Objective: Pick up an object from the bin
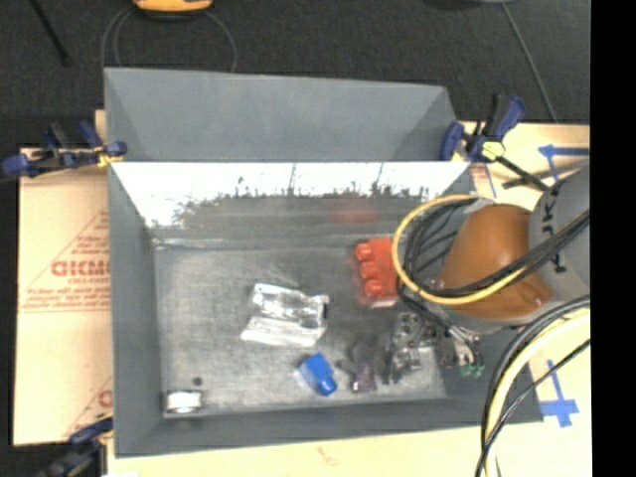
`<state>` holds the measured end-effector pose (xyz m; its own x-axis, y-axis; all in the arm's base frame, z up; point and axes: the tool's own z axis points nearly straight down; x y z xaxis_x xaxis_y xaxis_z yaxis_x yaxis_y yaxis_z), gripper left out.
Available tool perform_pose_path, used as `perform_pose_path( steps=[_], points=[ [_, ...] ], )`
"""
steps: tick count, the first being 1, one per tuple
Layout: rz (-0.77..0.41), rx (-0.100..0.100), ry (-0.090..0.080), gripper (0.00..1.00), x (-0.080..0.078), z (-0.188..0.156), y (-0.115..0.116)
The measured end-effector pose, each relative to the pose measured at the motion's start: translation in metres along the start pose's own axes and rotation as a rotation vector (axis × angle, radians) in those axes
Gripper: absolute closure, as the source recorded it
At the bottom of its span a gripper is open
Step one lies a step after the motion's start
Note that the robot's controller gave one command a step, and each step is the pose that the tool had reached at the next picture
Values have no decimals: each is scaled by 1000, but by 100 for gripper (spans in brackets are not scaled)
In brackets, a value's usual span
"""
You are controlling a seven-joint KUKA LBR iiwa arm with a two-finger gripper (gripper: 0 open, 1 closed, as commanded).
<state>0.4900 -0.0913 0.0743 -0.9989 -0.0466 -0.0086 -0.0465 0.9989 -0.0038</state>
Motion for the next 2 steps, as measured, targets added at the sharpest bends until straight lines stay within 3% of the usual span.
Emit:
perform_pose_path(
  steps=[1,2],
  points=[
    [0,-1,3,0,1,1,0],
    [-2,0,0,100,0,0,0]
  ],
)
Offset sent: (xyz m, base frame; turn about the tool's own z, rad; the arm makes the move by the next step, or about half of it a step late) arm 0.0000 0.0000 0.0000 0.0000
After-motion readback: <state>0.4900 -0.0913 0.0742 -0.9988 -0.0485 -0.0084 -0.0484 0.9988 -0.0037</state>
